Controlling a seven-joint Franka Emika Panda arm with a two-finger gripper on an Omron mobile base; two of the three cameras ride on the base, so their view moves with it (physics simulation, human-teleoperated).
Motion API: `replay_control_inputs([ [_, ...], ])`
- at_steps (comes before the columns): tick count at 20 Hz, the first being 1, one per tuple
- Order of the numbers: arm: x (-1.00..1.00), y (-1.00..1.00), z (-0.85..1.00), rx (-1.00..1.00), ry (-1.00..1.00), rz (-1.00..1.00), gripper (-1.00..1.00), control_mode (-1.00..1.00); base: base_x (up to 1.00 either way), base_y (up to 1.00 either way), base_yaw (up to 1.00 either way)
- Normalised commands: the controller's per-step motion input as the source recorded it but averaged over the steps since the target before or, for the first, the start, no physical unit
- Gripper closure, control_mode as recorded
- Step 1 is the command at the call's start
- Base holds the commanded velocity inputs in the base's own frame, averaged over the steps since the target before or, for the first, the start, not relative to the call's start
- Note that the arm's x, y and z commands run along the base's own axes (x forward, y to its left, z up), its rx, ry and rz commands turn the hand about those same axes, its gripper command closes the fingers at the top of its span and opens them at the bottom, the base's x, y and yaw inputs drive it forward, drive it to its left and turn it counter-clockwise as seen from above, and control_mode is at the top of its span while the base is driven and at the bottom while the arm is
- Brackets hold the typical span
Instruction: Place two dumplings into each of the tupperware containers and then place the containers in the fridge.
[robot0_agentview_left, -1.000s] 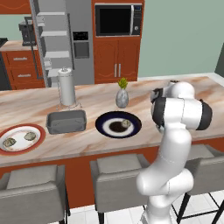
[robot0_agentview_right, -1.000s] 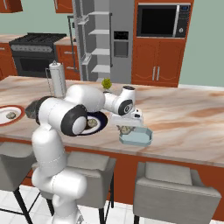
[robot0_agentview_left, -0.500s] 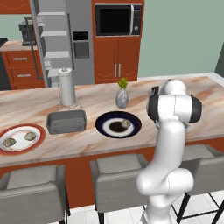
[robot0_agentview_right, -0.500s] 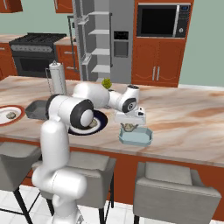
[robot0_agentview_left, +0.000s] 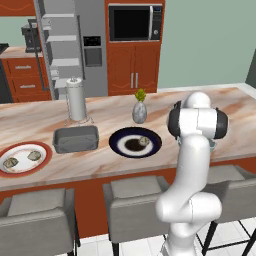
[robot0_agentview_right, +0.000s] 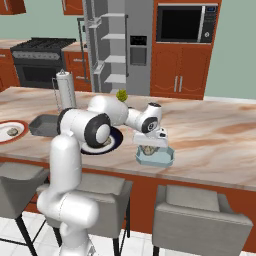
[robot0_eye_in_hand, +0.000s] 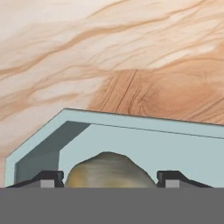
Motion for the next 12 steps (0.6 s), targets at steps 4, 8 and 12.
replay_control_inputs([
  [4,-0.02,0.0,-0.03,0.0,0.0,0.0,-1.0,-1.0,0.0,0.0,0.0],
  [8,-0.03,0.01,0.13,0.0,0.0,0.0,-1.0,-1.0,0.0,0.0,0.0],
  [12,-0.12,0.0,0.47,0.0,0.0,0.0,-1.0,-1.0,0.0,0.0,0.0],
])
